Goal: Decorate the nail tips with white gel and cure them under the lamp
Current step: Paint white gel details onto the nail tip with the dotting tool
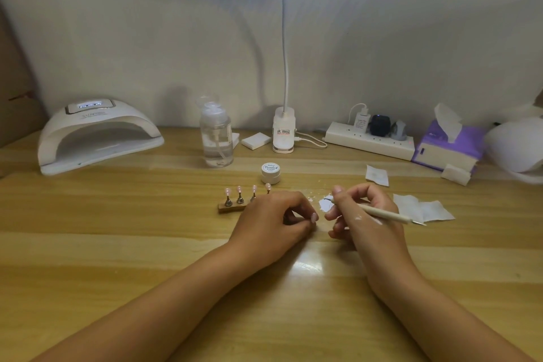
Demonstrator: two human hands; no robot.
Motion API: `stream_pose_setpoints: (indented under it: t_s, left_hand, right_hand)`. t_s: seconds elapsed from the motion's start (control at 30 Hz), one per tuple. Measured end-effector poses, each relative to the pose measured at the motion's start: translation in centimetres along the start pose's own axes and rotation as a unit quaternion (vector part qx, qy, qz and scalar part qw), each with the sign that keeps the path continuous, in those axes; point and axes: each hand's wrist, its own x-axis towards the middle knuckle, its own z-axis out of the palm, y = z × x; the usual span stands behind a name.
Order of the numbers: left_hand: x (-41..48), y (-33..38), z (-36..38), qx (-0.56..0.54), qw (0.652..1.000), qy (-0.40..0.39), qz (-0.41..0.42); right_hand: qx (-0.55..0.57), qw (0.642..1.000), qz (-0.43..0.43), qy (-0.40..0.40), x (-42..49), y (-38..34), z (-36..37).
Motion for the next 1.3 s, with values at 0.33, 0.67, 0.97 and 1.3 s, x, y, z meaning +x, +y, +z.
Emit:
stream_pose_setpoints:
  t_s: [0.33, 0.67, 0.97, 1.3]
  left_hand:
    - [0.01, -0.06, -0.15, -0.013, 1.0, 0.001, -0.003]
    - [0.03, -0.03, -0.16, -0.015, 1.0, 0.002, -0.002]
    - [-0.06, 0.02, -0.2, -0.005, 1.0, 0.001, 0.004]
    - [-0.05, 0.09, -0.23, 0.001, 1.0, -0.001, 0.005]
  right_hand:
    - [-0.053, 0.999, 0.0, -0.007, 0.09, 0.28, 0.08]
    - [-0.054, 0.998, 0.0, -0.022, 0.12, 0.43, 0.17]
    - [-0.055, 0.998, -0.001, -0.025, 0.11, 0.41, 0.22]
    - [-0.054, 0.998, -0.004, -0.026, 0.08, 0.36, 0.18]
